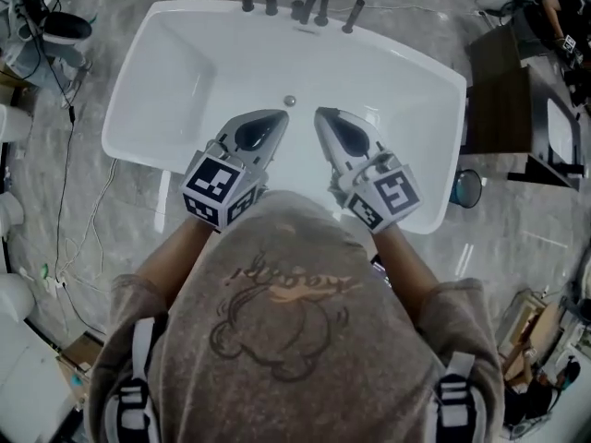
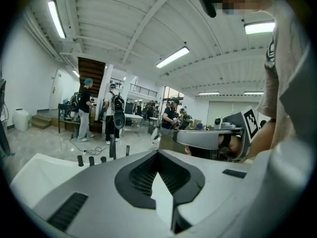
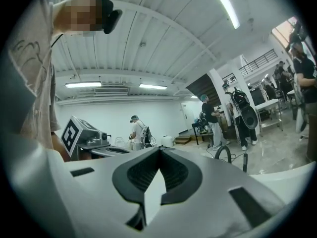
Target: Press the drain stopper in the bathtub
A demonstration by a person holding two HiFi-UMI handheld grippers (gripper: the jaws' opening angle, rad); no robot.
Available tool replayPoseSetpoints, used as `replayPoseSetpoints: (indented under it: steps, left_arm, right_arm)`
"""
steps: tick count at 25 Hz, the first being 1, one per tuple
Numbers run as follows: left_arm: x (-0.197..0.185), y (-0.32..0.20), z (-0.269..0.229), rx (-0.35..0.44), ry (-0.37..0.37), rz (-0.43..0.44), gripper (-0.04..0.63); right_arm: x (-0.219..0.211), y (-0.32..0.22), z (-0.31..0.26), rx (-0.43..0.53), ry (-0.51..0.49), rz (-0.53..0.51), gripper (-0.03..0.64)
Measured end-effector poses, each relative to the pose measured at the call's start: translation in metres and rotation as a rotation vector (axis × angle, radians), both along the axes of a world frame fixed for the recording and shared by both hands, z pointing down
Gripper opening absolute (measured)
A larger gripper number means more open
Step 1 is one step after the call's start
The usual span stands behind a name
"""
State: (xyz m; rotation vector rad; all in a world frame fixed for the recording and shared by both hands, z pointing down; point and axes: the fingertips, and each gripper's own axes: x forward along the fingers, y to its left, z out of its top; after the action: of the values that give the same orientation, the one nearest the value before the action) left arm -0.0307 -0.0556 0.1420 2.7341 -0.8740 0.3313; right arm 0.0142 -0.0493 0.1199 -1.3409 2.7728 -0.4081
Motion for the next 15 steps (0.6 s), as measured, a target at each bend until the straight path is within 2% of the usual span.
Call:
replayPoseSetpoints:
  steps: [8, 15]
  left_arm:
    - [0.003, 0.0, -0.027, 0.093, 0.065, 0.042, 0.002]
    - [-0.002, 0.001, -0.023, 0.087, 0.076, 0.045, 0.002]
  right_arm:
    - [-0.017, 0.016, -0.014, 0.059, -0.025, -0.109, 0.0]
    - [-0.02, 0.016, -0.015, 0.086, -0.04, -0.125, 0.0]
